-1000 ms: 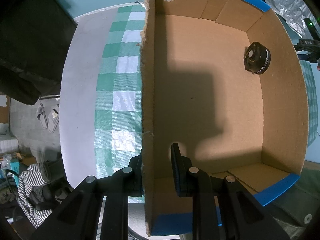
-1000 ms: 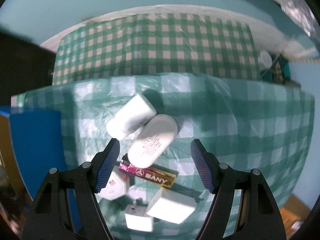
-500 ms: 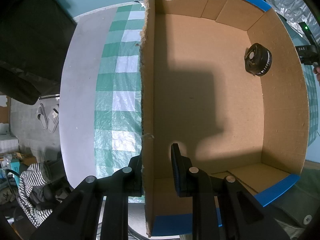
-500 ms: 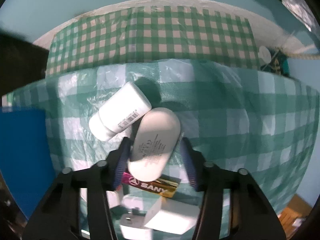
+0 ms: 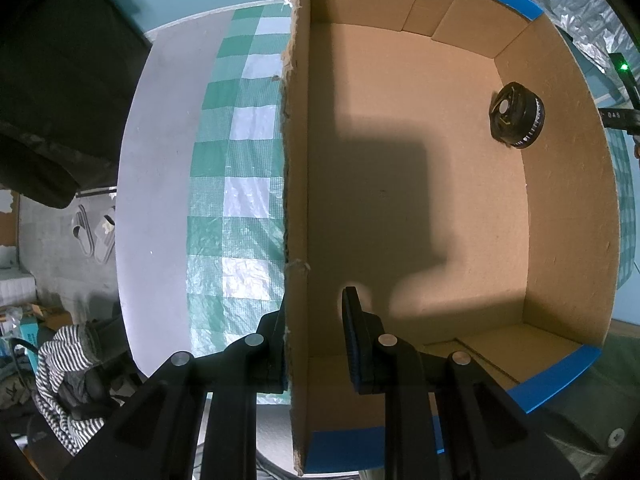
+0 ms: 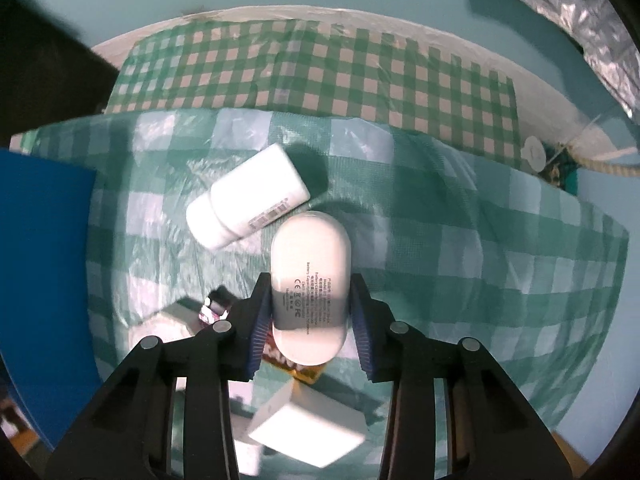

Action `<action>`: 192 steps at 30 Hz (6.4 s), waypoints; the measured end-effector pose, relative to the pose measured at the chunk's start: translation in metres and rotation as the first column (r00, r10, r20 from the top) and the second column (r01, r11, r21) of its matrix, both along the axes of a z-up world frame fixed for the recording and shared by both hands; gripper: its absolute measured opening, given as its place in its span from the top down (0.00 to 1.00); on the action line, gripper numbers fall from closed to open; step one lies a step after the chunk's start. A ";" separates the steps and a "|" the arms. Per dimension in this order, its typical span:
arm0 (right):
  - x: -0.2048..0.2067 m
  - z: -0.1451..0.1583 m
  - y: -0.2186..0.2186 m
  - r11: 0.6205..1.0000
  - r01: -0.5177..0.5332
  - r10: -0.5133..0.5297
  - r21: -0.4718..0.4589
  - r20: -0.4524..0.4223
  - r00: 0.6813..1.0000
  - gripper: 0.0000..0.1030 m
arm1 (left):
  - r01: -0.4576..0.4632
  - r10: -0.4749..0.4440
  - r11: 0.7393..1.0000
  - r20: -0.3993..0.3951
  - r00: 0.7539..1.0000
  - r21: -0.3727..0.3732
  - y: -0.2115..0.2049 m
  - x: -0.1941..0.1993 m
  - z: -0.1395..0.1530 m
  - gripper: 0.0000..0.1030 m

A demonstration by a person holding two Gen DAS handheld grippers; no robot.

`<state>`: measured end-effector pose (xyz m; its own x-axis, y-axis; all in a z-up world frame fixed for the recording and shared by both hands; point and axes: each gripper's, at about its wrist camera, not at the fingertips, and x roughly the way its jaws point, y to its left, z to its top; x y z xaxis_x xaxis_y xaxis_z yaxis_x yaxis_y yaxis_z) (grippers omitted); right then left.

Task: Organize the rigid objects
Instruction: 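Carry the lotion tube into the box with the right gripper and release it, then return the right gripper to the table and grasp the white pill bottle, then carry the pill bottle into the box with the right gripper and release it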

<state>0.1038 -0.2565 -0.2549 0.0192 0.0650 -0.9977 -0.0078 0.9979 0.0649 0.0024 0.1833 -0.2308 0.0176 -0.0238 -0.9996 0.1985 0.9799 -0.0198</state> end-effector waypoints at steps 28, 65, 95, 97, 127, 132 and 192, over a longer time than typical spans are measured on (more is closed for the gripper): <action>0.002 0.099 0.089 0.963 -0.240 0.228 0.126 0.100 0.968 0.64 | 0.023 -0.023 1.000 0.003 1.000 0.009 -0.008 -0.001 0.000 0.79; 0.035 0.063 0.238 0.831 -0.555 0.554 0.034 0.042 0.831 0.64 | 0.056 -0.057 0.997 0.020 0.998 0.054 -0.016 -0.016 0.003 0.79; 0.032 0.091 0.226 0.851 -0.525 0.521 0.021 0.097 0.848 0.46 | 0.077 -0.078 0.995 0.002 0.997 0.062 -0.019 -0.010 0.001 0.79; 0.031 0.098 0.221 0.851 -0.524 0.518 0.031 0.114 0.848 0.44 | 0.079 -0.080 0.995 0.001 0.997 0.064 -0.019 -0.010 0.001 0.79; 0.054 0.022 0.069 0.882 -0.470 0.471 -0.041 0.034 0.881 0.26 | 0.071 -0.069 0.992 -0.026 0.997 0.102 -0.022 -0.014 -0.007 0.79; 0.052 0.008 0.068 0.872 -0.487 0.488 -0.060 0.018 0.872 0.26 | 0.071 -0.068 0.992 -0.027 0.997 0.107 -0.025 -0.014 -0.008 0.79; 0.018 0.111 0.172 0.844 -0.531 0.521 0.075 0.119 0.845 0.43 | 0.131 -0.128 0.987 -0.040 0.991 0.092 -0.040 -0.022 -0.008 0.79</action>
<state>0.1215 -0.0846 -0.1435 0.0431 0.1911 -0.9806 -0.5408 0.8298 0.1380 -0.0193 0.1429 -0.2387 -0.0138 0.0709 -0.9974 0.3248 0.9437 0.0626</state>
